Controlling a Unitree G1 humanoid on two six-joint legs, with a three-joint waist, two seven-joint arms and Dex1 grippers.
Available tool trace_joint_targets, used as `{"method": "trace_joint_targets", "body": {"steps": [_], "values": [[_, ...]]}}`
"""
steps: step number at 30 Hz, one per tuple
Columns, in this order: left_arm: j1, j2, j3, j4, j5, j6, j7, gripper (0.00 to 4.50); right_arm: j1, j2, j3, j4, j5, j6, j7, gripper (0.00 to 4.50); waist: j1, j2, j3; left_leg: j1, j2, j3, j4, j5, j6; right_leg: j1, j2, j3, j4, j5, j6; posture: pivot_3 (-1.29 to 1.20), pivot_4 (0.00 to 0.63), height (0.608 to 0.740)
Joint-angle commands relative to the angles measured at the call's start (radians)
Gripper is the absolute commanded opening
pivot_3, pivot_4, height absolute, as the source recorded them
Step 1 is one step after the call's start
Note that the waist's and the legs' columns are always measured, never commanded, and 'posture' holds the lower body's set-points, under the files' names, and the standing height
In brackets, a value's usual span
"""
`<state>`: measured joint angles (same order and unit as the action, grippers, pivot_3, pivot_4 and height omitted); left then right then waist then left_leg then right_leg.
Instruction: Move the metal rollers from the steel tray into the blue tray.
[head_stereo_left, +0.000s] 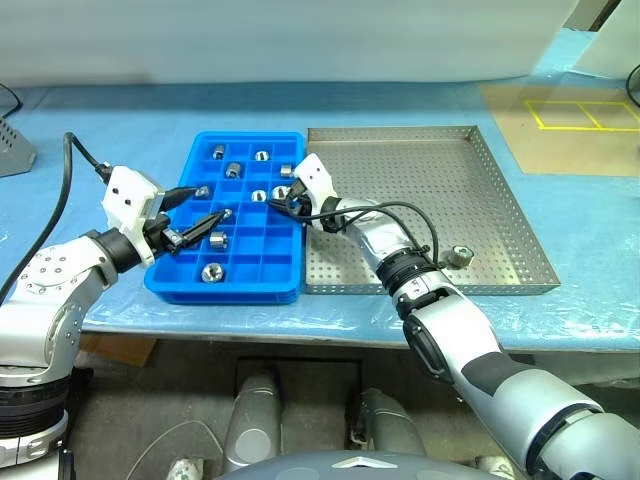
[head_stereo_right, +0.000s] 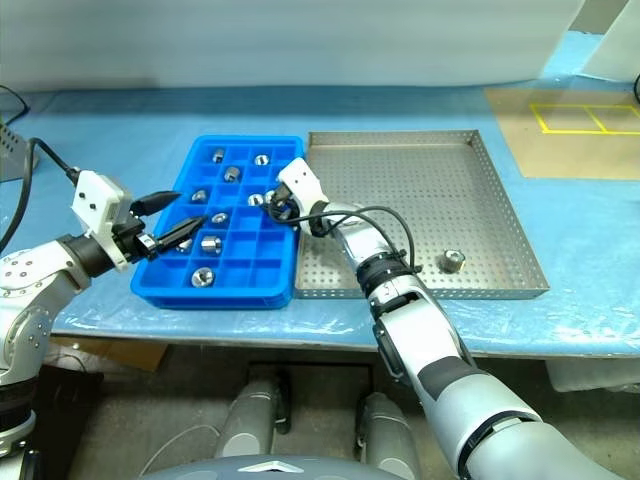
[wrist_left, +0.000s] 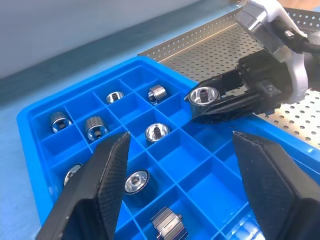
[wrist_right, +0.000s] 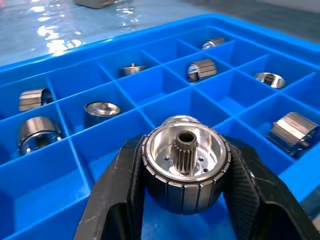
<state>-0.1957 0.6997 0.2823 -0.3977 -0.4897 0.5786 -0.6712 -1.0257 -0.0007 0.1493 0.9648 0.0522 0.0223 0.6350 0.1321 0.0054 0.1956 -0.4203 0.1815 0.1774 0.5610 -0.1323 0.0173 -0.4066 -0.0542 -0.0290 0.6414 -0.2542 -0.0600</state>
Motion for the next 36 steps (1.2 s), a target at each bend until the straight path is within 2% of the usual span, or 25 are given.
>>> {"method": "trace_joint_targets", "body": {"steps": [1, 5, 14, 18, 23, 26, 30, 36], "values": [[-0.027, -0.001, -0.007, -0.005, -0.009, -0.012, -0.002, 3.43, 0.002, -0.017, -0.027, -0.003, 0.005, -0.006, 0.007, 3.01, 0.001, 0.000, 0.000, 0.000, 0.000, 0.000, 0.000, 0.000, 0.000, 0.000, 0.000, 0.000, 0.000, 0.000, 0.000, 0.22, 0.150, 0.740], [-0.049, -0.003, -0.029, 0.023, -0.004, -0.022, -0.013, 3.43, 0.031, -0.029, -0.031, -0.073, 0.011, 0.032, 0.036, 4.34, -0.001, 0.000, 0.000, 0.000, 0.000, 0.000, 0.000, 0.000, 0.000, 0.000, 0.000, 0.000, 0.000, 0.000, 0.000, 0.18, 0.150, 0.740], [-0.133, -0.015, -0.097, 0.112, 0.007, -0.059, -0.057, 3.43, 0.087, -0.121, -0.075, -0.278, 0.039, 0.105, 0.038, 4.34, -0.008, 0.000, 0.000, 0.000, 0.000, 0.000, 0.000, 0.002, -0.003, 0.000, 0.000, 0.000, 0.000, 0.000, 0.000, 0.08, 0.150, 0.740], [-0.198, -0.052, -0.161, 0.166, 0.008, -0.078, -0.094, 3.43, 0.155, -0.229, -0.110, -0.476, 0.077, 0.201, 0.087, 4.34, -0.006, 0.000, 0.000, 0.000, 0.000, 0.000, 0.000, 0.002, -0.004, 0.000, 0.000, 0.001, 0.000, 0.000, 0.000, 0.01, 0.150, 0.740], [-0.287, -0.169, -0.306, 0.211, 0.016, -0.083, -0.139, 3.43, 0.340, -0.410, -0.126, -0.823, 0.088, 0.340, 0.129, 4.34, -0.013, -0.001, 0.000, 0.000, -0.001, 0.001, 0.001, 0.002, -0.004, 0.001, 0.000, 0.002, -0.001, 0.001, 0.002, -0.10, 0.150, 0.740], [-0.303, -0.225, -0.374, 0.231, 0.026, -0.093, -0.167, 3.43, 0.435, -0.498, -0.145, -0.951, 0.102, 0.414, 0.141, 4.34, -0.033, -0.001, 0.000, 0.001, -0.002, 0.001, 0.001, 0.002, -0.003, 0.001, 0.000, 0.003, -0.001, 0.001, 0.002, -0.13, 0.150, 0.740], [-0.365, -0.303, -0.397, 0.313, 0.017, -0.058, -0.161, 3.43, 0.559, -0.580, -0.206, -1.045, 0.129, 0.495, 0.134, 4.34, -0.065, -0.001, -0.001, 0.001, -0.001, 0.001, 0.001, 0.002, -0.003, 0.001, 0.001, 0.003, -0.001, 0.001, 0.002, -0.20, 0.150, 0.740], [-0.402, -0.326, -0.419, 0.373, 0.042, -0.088, -0.211, 3.43, 0.648, -0.616, -0.230, -1.052, 0.122, 0.513, 0.092, 4.34, -0.109, 0.000, -0.001, 0.006, -0.001, 0.001, 0.001, 0.000, 0.000, 0.004, 0.002, 0.004, -0.001, 0.001, 0.002, -0.24, 0.150, 0.740]]}}
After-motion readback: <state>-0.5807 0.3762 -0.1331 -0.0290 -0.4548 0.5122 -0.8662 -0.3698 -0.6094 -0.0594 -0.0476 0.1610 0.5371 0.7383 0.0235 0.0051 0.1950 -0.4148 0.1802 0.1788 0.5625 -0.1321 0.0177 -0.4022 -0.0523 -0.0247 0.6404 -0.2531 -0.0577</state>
